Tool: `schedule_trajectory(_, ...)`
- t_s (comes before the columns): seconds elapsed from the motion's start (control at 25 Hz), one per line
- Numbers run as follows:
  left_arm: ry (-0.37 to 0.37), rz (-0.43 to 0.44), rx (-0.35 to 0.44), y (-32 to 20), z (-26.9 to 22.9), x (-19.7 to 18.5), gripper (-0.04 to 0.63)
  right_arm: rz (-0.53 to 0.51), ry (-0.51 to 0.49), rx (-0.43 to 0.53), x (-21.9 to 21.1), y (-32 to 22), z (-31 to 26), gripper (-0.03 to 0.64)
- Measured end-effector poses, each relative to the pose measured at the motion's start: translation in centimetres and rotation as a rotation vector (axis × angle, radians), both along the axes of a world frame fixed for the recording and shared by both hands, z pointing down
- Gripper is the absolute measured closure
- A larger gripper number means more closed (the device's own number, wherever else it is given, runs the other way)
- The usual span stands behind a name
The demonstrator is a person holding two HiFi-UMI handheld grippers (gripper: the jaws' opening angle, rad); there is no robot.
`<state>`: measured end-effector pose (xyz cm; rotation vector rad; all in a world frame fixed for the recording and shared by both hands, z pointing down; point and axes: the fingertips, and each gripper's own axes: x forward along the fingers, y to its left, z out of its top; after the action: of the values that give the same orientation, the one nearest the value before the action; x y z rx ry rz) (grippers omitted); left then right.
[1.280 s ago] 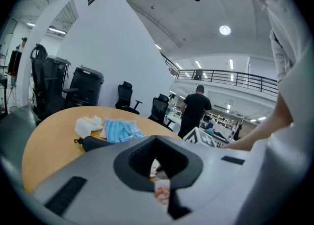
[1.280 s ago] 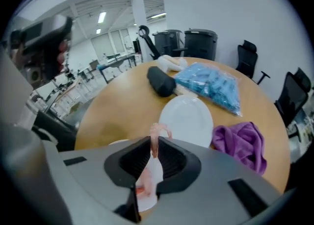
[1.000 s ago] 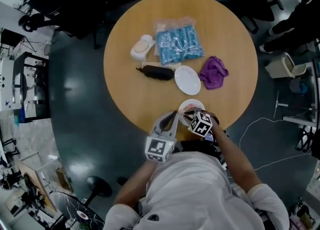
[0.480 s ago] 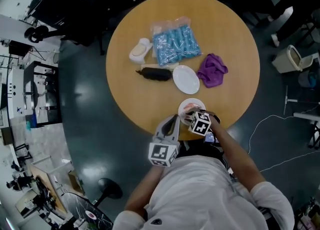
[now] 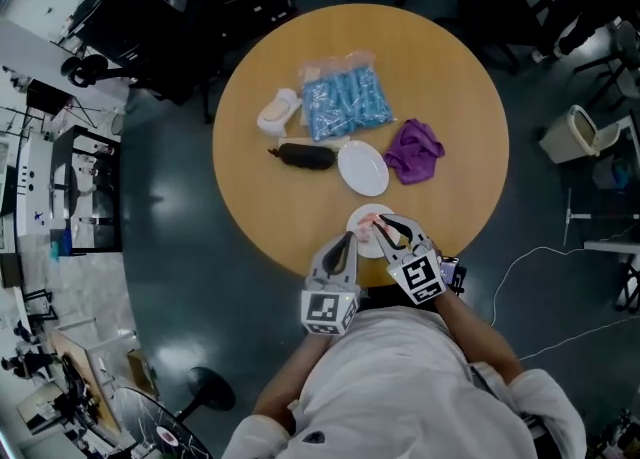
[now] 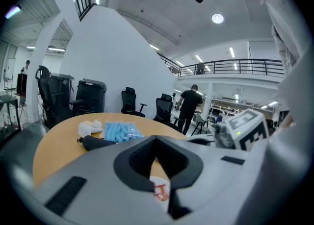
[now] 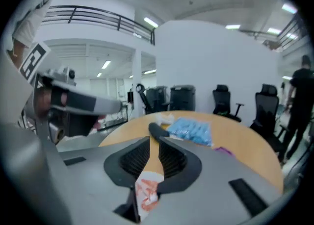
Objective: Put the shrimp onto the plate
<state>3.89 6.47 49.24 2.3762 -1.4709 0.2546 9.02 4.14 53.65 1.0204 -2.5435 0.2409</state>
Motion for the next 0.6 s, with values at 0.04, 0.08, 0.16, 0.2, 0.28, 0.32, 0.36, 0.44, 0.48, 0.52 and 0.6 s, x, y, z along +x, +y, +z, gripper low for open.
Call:
schedule_trajectory(0.04,-0.008,-0.002,0.015,0.0,-0.3,0.2,0.588,0.054,-0.027,0.065,0.8,-0.2,-1.7,0.557)
schedule_trajectory(0.08,-0.016,-0.004,0.033,-0.1,-0.6,0.4,0.588,0.099,-0.054,0.116,1.6,-0.3,-3.1,0.561)
schedule_trajectory(0.16,-0.027,-0.012,0.065,-0.2,-1.2,0.6,0.588,0.172,-0.123,0.151,3.1,-0.4,-5.0,0.569)
schedule_trajectory(0.2,-0.028,-0.017,0.076,-0.2,-1.4,0.7,0.588,0.2,-0.158,0.146,3.9,-0.3,-5.5,0.572)
schedule_trajectory(0.28,-0.023,-0.023,0.09,-0.2,-1.7,1.1,0.588,0.237,-0.205,0.139,5.1,-0.2,-6.1,0.581)
schedule_trajectory(0.32,-0.022,-0.024,0.097,-0.2,-1.8,1.3,0.588,0.244,-0.218,0.14,5.5,-0.1,-6.3,0.589)
schedule_trajectory(0.36,-0.024,-0.024,0.107,-0.2,-2.0,1.6,0.588,0.246,-0.227,0.141,5.7,-0.1,-6.4,0.596)
schedule_trajectory(0.44,-0.033,-0.022,0.125,0.1,-2.4,2.0,0.588,0.247,-0.238,0.142,6.0,0.2,-6.6,0.6)
schedule_trajectory(0.48,-0.036,-0.022,0.132,0.3,-2.5,2.2,0.588,0.248,-0.238,0.144,6.2,0.4,-6.7,0.6)
schedule_trajectory(0.52,-0.04,-0.025,0.138,0.6,-2.6,2.4,0.588,0.25,-0.239,0.146,6.3,0.5,-6.8,0.6)
schedule_trajectory(0.6,-0.053,-0.035,0.15,1.0,-2.4,2.6,0.588,0.26,-0.25,0.141,6.7,0.9,-7.1,0.6)
